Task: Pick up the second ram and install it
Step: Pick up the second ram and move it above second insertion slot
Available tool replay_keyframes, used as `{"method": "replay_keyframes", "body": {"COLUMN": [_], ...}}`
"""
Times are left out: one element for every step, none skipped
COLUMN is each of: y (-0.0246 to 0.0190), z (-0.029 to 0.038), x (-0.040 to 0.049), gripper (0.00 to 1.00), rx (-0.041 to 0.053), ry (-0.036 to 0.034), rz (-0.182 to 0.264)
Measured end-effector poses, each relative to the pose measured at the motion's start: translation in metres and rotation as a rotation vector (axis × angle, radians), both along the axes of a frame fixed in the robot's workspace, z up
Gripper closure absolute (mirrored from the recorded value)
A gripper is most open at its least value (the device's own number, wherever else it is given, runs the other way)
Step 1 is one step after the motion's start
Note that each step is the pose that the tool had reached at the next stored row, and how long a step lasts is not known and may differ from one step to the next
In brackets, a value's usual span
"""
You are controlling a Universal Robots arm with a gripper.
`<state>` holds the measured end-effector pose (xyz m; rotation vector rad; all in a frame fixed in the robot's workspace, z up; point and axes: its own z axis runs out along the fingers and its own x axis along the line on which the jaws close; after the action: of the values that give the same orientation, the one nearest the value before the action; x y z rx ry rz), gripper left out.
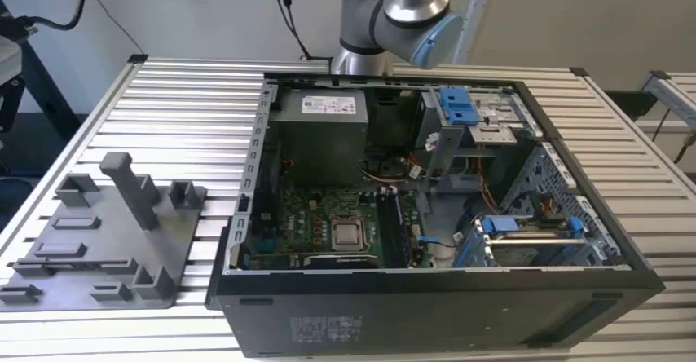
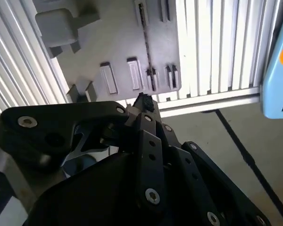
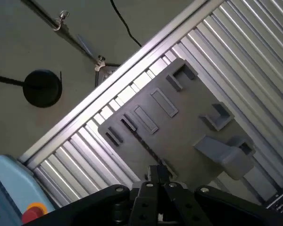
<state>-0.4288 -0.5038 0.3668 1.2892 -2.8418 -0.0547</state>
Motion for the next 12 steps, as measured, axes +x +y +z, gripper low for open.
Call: {"method": "replay_keyframes", "body": {"y": [0.0,0.0,0.0001,0.0001,0.0002,0.0002,0.0002,0.0003,0.0003,0.0003,0.0003,0.0003], "z": [-0.0001,-0.0002,-0.0002,-0.0004,-0.0006,-0.0007,-0.0008,-0.001,-0.0013,-0.0016,-0.0018,-0.0021], "x": [0.0,0.0,0.0,0.0,0.0,0.0,0.0,0.0,0.0001,0.0,0.0,0.0], "gripper": [0.89,0.89,0.89,0.89,0.89,0.89,0.89,0.89,0.89,0.89,0.89,0.89], "rx": [-0.0003,-0.0004,-0.0007,-0.0008,-0.0009,-0.0011,-0.0013,-0.0012,-0.0012,-0.0012,-0.0013,-0.0014], "ry": [-0.0001,-0.0002,-0.0002,-0.0007,-0.0016,-0.0032,-0.005,-0.0073,-0.0095,-0.0115,-0.0134,-0.0154], "rz": [0.019,0.036,0.052,0.068,0.083,0.097,0.111,0.124,0.138,0.152,0.168,0.182]}}
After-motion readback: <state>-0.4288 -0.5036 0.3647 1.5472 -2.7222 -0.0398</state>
